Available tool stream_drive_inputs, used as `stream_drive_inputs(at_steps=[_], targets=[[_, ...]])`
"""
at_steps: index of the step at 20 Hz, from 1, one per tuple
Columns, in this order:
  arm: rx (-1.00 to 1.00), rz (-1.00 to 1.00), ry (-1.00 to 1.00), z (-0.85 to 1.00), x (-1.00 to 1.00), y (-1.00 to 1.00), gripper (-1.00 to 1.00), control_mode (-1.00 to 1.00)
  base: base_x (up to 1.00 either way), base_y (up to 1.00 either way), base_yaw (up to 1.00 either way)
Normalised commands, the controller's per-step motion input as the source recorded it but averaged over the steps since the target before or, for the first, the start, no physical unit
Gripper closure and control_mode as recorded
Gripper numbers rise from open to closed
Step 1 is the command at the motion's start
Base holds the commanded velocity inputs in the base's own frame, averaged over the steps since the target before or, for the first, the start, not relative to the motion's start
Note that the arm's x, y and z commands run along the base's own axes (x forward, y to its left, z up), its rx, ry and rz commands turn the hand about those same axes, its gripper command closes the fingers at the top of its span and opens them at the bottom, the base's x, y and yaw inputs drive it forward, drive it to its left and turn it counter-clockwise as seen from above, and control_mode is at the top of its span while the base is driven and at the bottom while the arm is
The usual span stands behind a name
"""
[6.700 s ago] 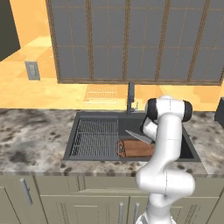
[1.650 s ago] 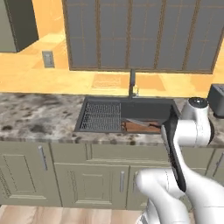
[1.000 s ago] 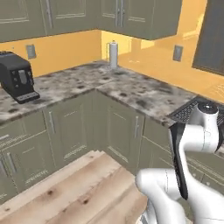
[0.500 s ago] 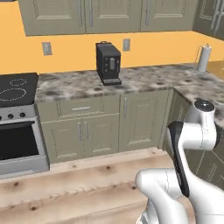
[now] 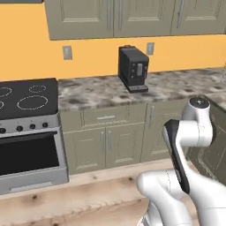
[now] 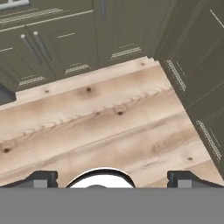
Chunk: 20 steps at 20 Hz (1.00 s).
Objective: Move the cutting board and knife to the sink. Then move spray from the cabinet to the counter.
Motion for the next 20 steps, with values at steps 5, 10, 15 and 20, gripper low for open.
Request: stream_drive_inputs(at_steps=[5, 10, 15, 20], targets=[[0.00, 0.00, 0.00, 0.00, 0.00, 0.00, -1.00, 1.00, 0.80, 0.58, 0.00], [0.00, 0.00, 0.00, 0.00, 0.00, 0.00, -1.00, 1.00, 0.61, 0.80, 0.00], [0.00, 0.00, 0.00, 0.00, 0.00, 0.00, -1.00, 1.00, 0.45, 0.87, 0.00], [0.00, 0.00, 0.00, 0.00, 0.00, 0.00, -1.00, 1.00, 0.38, 0.87, 0.00]])
